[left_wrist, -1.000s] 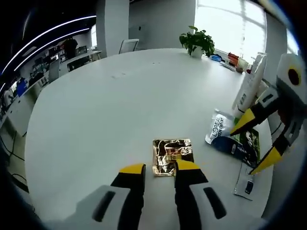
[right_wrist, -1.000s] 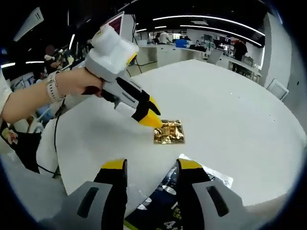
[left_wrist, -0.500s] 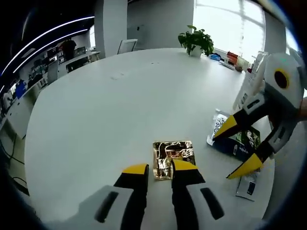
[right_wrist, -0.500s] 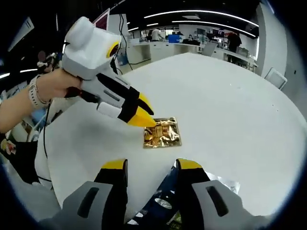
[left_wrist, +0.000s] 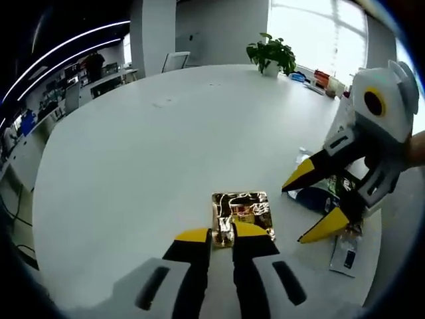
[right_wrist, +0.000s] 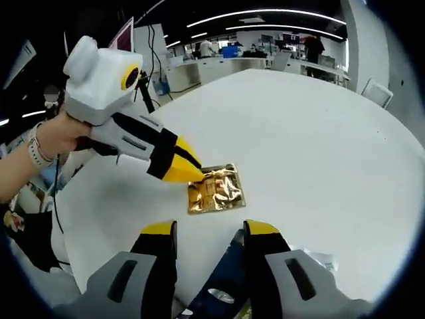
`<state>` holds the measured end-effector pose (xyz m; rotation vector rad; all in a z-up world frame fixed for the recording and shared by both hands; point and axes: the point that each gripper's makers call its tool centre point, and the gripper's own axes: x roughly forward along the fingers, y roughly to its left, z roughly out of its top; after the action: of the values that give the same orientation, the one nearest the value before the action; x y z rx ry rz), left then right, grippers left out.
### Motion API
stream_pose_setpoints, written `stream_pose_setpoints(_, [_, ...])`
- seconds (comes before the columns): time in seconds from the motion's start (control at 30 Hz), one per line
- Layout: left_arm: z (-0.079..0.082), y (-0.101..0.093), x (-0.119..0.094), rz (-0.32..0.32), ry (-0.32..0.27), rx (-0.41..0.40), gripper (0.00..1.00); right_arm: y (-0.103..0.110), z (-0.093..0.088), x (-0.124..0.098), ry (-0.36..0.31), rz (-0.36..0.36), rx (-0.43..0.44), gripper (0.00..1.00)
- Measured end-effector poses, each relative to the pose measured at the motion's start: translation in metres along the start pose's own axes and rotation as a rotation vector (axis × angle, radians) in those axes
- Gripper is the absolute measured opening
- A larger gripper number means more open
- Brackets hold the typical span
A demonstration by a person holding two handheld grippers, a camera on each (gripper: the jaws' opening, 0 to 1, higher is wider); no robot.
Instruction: Arrange the skincare products in the storage area until every visible bottle or jar stands upright without overlapping.
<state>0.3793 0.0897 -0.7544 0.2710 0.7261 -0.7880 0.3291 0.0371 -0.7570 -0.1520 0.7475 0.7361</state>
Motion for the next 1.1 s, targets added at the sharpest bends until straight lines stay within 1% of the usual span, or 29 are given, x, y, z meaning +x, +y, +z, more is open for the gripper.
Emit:
stream_pose_setpoints(0.1, [-0.001,0.003,0.001,0.007,0.004,0.002,0.09,-0.001,-0.002,0.002,0.006,-0.011,-0.021,0.40])
stream_pose_setpoints(0.23, [-0.005,0.003,0.001,0.017,0.018,0.009,0.08,-0.002,-0.001,0.005,-0.005,-0.010,0.009,0.40])
stream_pose_setpoints(0.33, [-0.004,0.002,0.000,0.015,0.013,-0.005,0.07,-0.001,0.000,0.006,-0.008,-0.008,0.014,0.40])
stream_pose_setpoints(0.4, [-0.004,0.004,0.001,0.022,0.013,0.003,0.04,-0.001,0.001,0.007,-0.013,-0.008,0.020,0.40])
stream_pose_setpoints(0.47, [-0.006,0.005,0.001,0.036,0.022,0.036,0.03,-0.001,0.003,0.009,-0.026,-0.001,0.044,0.39])
stream_pose_setpoints(0.53, [-0.006,0.004,0.002,0.040,0.024,0.048,0.03,0.001,0.004,0.010,-0.032,-0.001,0.056,0.39])
stream_pose_setpoints(0.6, [-0.006,0.007,0.003,0.051,0.028,0.106,0.03,-0.001,0.007,0.013,-0.042,0.003,0.077,0.39])
stream_pose_setpoints(0.77, [-0.004,0.004,0.004,0.067,0.039,0.154,0.02,-0.003,0.013,0.016,-0.061,0.010,0.132,0.36])
stream_pose_setpoints(0.83, [-0.004,0.003,0.004,0.075,0.041,0.186,0.02,-0.003,0.014,0.018,-0.069,0.015,0.153,0.35])
stream_pose_setpoints(0.9, [-0.005,0.005,0.005,0.081,0.046,0.211,0.01,-0.003,0.016,0.020,-0.077,0.023,0.174,0.34])
stream_pose_setpoints(1.0, [-0.003,0.001,0.005,0.090,0.045,0.235,0.00,-0.001,0.019,0.020,-0.088,0.027,0.181,0.33])
stream_pose_setpoints(1.1, [-0.004,0.001,0.005,0.095,0.039,0.231,0.00,0.002,0.021,0.020,-0.092,0.038,0.187,0.28])
